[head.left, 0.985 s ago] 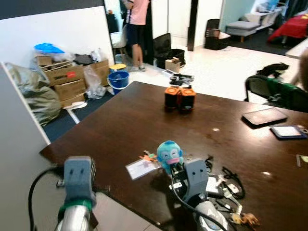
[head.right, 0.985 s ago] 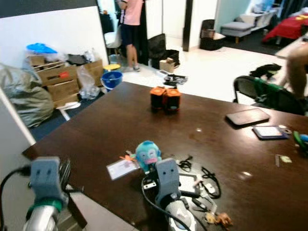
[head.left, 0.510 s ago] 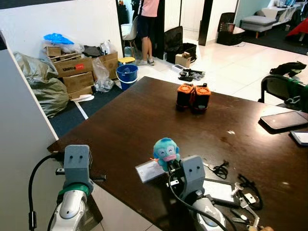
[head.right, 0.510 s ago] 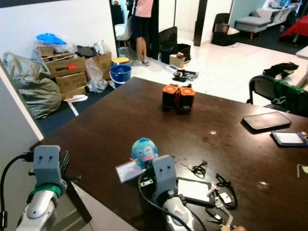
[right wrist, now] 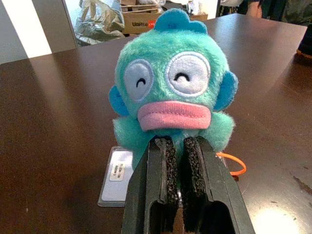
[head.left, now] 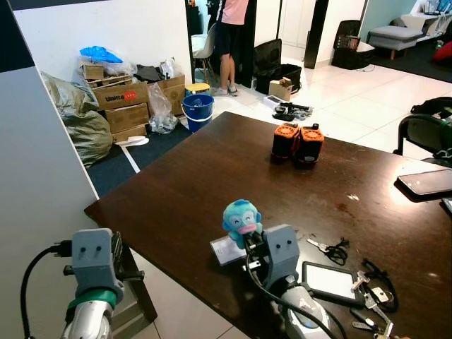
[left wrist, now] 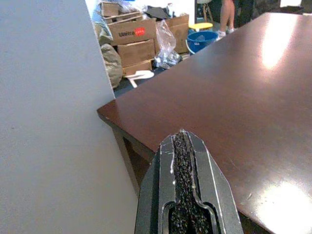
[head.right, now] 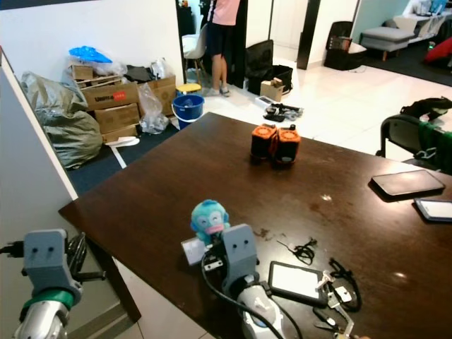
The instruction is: Hang keys on a hook
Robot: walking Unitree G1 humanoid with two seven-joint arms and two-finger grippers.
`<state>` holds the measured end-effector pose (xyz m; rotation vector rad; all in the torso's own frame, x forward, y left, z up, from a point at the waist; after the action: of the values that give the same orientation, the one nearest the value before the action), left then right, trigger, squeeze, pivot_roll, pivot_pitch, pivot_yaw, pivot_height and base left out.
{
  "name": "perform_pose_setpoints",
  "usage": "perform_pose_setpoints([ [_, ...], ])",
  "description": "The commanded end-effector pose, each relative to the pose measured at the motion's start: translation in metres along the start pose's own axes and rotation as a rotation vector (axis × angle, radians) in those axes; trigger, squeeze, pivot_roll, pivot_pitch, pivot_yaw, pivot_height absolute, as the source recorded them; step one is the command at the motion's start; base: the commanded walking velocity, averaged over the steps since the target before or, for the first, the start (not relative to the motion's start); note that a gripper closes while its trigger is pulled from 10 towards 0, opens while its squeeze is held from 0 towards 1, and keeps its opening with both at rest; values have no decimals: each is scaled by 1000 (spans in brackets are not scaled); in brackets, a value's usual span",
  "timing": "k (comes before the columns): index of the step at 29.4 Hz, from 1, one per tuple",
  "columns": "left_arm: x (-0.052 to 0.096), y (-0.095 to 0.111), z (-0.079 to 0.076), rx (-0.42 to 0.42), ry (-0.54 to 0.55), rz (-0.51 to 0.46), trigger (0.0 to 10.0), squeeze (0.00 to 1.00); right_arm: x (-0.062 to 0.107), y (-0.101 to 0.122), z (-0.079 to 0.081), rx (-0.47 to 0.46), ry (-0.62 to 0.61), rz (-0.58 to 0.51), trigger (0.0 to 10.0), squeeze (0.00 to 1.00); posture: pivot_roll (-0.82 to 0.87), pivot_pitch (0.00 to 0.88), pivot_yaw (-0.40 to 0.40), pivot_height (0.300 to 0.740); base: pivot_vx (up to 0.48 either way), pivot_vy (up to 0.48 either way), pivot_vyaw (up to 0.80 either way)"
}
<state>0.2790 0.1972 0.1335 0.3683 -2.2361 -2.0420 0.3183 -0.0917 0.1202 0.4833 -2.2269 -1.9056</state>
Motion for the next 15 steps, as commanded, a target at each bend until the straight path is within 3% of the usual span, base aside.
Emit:
perform_pose_setpoints([
  [1, 5, -1, 5, -1, 10, 0, 10000, 0, -3, 6, 2, -3, 14, -17, 10000, 0, -88, 0, 123, 740, 0, 0, 800],
  [15, 13, 2, 1, 27, 7, -4, 10000, 0, -4, 6, 1, 0, 16, -14, 10000, 0, -85, 0, 122, 740, 0, 0, 800],
])
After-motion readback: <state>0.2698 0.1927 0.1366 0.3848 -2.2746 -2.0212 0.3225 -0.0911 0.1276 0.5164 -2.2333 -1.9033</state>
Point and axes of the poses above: a point about 5 cm out from each wrist's last joint towards the gripper, its own x axis pointing back from the gripper into the wrist, its own y axis along the axis of the wrist's last joint, z = x × y, the point moved 2 cm from there along -x, pointing out of the wrist towards the gripper, and after that the axes turned 5 degrees about x, right-handed, at the moved point
